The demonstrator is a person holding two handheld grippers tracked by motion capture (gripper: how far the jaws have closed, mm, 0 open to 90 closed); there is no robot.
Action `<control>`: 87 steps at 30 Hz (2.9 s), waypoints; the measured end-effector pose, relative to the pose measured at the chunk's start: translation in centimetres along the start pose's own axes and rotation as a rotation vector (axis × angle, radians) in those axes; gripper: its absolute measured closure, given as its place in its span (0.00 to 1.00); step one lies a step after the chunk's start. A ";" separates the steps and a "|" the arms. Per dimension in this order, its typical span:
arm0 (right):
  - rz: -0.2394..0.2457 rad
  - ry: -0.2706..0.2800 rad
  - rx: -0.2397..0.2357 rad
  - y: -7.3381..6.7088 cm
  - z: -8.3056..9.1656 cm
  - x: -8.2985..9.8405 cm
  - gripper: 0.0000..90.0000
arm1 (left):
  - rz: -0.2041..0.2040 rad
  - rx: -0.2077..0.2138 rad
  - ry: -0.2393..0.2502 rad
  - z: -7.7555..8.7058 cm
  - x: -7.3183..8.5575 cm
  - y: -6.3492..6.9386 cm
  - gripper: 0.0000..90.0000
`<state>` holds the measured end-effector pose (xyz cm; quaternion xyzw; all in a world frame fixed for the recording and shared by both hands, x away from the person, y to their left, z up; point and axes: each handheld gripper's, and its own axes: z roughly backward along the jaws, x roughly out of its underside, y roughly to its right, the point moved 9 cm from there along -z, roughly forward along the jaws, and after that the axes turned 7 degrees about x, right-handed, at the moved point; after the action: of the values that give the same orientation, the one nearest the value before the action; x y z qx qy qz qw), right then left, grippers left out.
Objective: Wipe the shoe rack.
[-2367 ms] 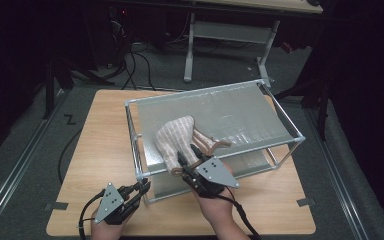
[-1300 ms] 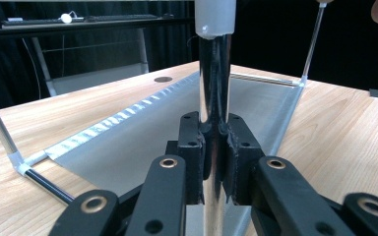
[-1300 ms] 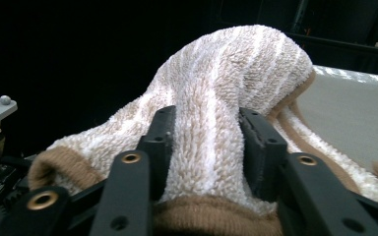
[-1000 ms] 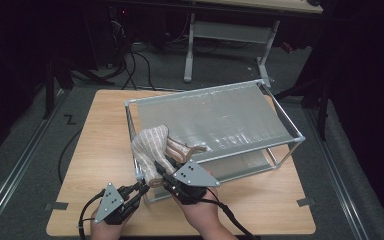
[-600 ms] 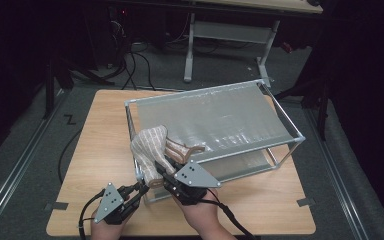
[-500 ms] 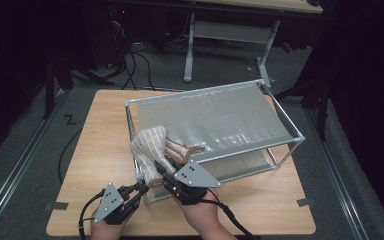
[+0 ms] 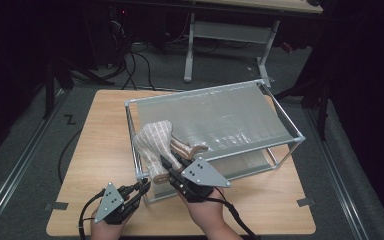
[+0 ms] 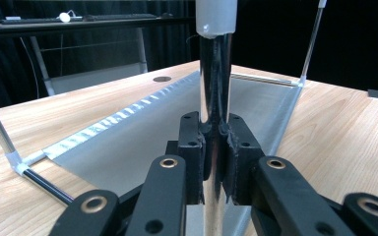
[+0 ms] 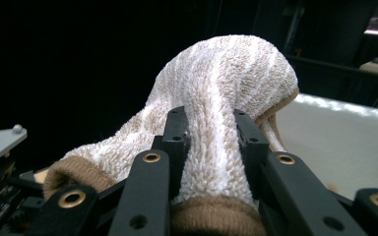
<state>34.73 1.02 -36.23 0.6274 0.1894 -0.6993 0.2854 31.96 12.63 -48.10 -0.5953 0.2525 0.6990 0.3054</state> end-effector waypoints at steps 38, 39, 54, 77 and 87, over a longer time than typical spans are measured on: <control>-0.038 -0.156 0.416 15.5 17.4 8.7 0.80 | -0.001 -0.001 -0.008 -0.5 -0.1 0.0 0.89; -0.039 -0.180 0.420 15.8 17.2 9.8 0.80 | 0.000 -0.001 -0.009 -0.5 -0.1 -0.1 0.89; -0.143 -0.530 0.397 17.5 14.3 21.9 0.76 | 0.007 -0.045 -0.044 1.4 -0.3 -1.9 0.89; -0.126 -0.437 0.338 16.5 12.9 18.4 0.85 | -0.014 -0.176 -0.038 5.3 0.9 -6.0 0.88; -0.112 -0.315 0.410 20.1 12.9 12.5 0.84 | -0.032 -0.188 -0.040 5.5 1.0 -6.3 0.88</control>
<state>37.00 -24.40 -44.87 0.5442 0.0314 -0.8267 0.1391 32.71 21.04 -48.11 -0.6113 0.1702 0.7263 0.2643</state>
